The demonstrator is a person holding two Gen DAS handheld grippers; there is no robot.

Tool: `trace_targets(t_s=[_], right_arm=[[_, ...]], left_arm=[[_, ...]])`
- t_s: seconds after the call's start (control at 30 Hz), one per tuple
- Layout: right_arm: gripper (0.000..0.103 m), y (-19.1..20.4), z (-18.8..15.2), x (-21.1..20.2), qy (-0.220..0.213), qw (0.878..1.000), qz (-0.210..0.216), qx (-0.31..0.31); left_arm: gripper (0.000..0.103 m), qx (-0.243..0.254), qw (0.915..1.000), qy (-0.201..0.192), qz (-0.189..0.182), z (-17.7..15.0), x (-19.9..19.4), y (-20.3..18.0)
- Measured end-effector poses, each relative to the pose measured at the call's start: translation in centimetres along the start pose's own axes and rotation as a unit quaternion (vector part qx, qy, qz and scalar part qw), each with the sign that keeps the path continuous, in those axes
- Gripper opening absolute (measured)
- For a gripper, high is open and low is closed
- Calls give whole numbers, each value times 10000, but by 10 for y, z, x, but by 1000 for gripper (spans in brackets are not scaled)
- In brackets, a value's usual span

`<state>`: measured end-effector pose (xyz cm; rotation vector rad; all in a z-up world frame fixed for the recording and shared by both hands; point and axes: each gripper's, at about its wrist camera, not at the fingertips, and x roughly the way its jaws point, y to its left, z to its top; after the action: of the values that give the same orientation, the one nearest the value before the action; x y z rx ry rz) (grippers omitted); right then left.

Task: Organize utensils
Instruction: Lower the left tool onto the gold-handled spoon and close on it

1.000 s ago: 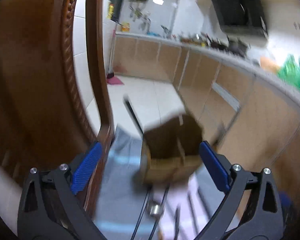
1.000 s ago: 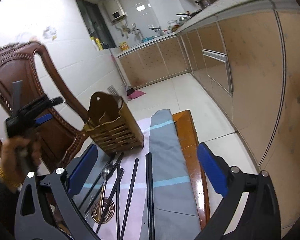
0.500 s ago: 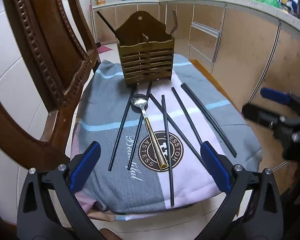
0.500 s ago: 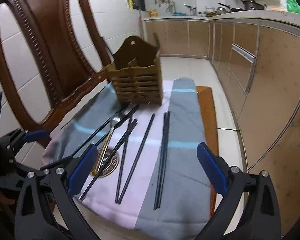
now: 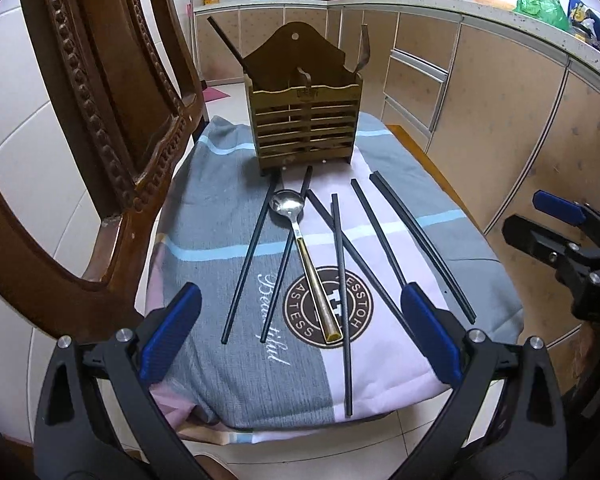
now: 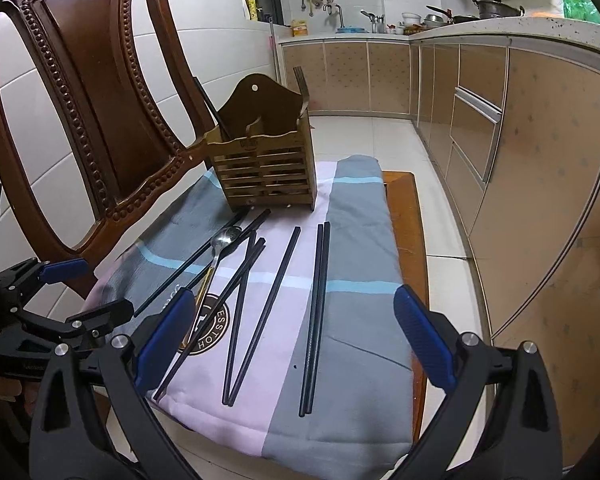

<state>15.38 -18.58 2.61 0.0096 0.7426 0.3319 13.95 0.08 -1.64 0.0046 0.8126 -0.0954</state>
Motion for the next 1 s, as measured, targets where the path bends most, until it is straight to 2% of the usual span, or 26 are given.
trace_targets(t_s=[0.03,0.1,0.17,0.4,0.5,0.63,0.8,0.83,0.93,1.0], right_arm=[[97,0,1,0,-4,10000,-1,5],[97,-1,3,2,-15,10000,-6,43],[97,-2,6,4,-6,10000,-1,87],[97,-1,10,17,109,9998,67,177],[97,-2,10,20,143,9997,104,188],[97,-7,12,19,129,9995,136,254],[97,-9,14,23,154,9993,145,293],[97,-10,14,24,162,9994,136,288],[97,-12,13,31,274,9990,121,323],[97,-13,12,37,382,9986,116,337]], left_arm=[[98,-48,10000,24,-19,2,3,2],[89,-224,9995,186,-114,7,16,7],[68,-347,9979,497,-242,15,37,9],[66,-320,9947,976,5,41,100,5],[57,-408,9922,1175,90,53,124,8],[53,-499,9881,1444,177,59,153,13],[37,-747,9854,1528,63,66,172,24],[29,-807,9847,1541,-12,68,175,26],[14,-913,9846,1481,-164,70,178,31],[10,-979,9850,1390,-302,71,173,35]])
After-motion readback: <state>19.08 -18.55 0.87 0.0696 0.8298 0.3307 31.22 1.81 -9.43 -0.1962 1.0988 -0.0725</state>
